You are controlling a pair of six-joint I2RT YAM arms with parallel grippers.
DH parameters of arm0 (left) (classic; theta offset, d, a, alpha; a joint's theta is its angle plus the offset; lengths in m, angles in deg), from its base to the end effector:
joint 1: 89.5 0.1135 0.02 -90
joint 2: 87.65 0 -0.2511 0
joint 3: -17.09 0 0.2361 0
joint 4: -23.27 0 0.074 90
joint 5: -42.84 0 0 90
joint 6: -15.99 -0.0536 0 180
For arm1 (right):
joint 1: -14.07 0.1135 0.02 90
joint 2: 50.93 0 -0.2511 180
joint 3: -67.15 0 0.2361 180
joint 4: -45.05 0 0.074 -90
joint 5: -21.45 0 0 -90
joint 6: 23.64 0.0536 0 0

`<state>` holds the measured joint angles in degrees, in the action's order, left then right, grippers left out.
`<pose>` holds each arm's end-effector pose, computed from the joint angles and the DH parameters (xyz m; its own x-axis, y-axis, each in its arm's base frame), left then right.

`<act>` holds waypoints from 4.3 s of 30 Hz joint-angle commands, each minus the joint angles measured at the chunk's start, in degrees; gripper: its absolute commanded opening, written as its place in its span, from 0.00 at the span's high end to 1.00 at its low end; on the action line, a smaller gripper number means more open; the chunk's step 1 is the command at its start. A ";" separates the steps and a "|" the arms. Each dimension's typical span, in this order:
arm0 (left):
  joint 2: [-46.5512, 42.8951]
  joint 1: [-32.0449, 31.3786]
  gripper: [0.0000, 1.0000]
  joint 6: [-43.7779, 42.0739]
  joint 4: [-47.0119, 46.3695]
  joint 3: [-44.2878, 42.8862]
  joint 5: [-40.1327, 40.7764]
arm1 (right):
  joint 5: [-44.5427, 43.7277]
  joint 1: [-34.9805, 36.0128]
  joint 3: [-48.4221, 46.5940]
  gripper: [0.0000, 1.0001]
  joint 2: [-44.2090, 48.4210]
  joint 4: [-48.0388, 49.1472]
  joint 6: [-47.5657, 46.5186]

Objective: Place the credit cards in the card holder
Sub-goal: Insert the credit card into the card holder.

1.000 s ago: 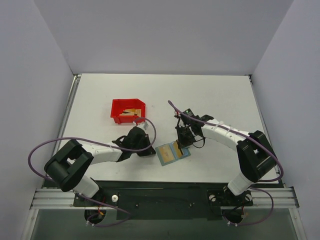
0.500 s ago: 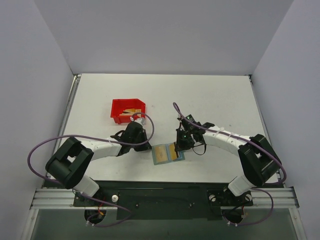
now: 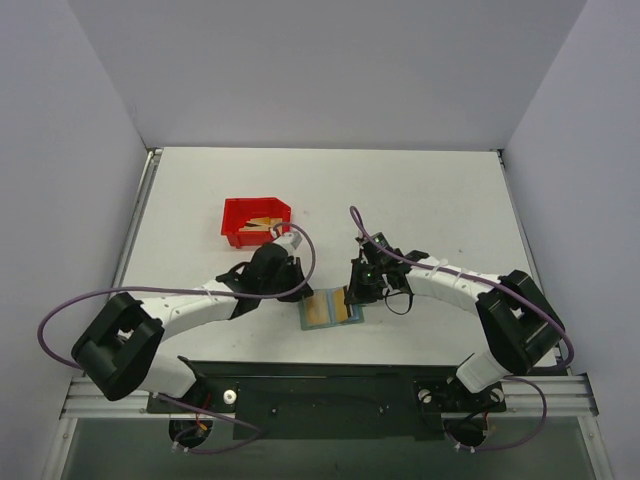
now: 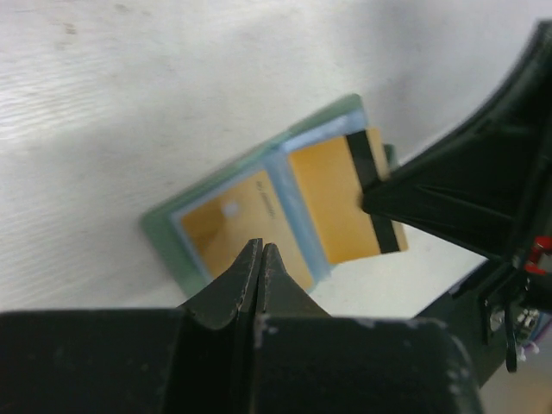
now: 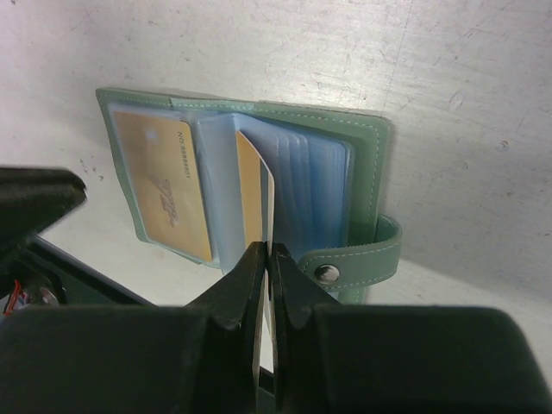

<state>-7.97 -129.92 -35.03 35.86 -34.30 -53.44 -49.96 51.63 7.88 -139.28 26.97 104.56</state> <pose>0.2087 -0.1855 0.1653 -0.8324 -0.1124 -0.5427 0.2365 0.8135 -0.5313 0.2305 0.1988 0.1582 -0.9204 0.0317 -0.3898 -0.2296 0.7630 0.6042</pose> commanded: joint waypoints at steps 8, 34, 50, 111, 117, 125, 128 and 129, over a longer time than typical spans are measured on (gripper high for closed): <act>9.08 -9.14 1.00 -1.72 -10.08 -6.31 -4.88 | -0.22 0.76 2.02 1.00 -1.20 -1.92 0.56; 16.21 -10.02 1.00 -3.04 5.03 -10.18 5.75 | -0.39 -0.21 3.07 1.00 0.11 -1.39 0.13; 12.87 -10.02 1.00 -2.86 8.28 -6.40 8.48 | -1.27 -1.88 2.02 1.00 2.92 -1.13 -0.75; 13.75 -9.76 1.00 -2.15 5.03 -6.14 6.28 | 6.02 -4.86 4.57 1.00 8.47 2.83 -2.34; 13.57 -9.67 1.00 -2.07 4.86 -5.96 6.28 | 7.77 -4.87 5.00 1.00 8.20 5.20 -1.81; 7.34 -8.80 1.00 -2.59 -0.94 -6.04 3.57 | 10.85 -4.86 5.27 1.00 5.92 8.10 -0.93; 6.63 -8.44 1.00 -3.12 -2.43 -6.66 1.81 | 11.55 -4.87 5.27 1.00 5.13 8.89 -0.32; 6.37 -8.44 1.00 -3.21 -3.05 -6.93 1.19 | 11.73 -4.87 5.18 1.00 4.95 9.24 -0.23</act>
<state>1.30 -138.86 -37.04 37.37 -39.52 -49.25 -40.50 47.04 12.68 -133.45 33.84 103.49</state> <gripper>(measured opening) 0.021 0.004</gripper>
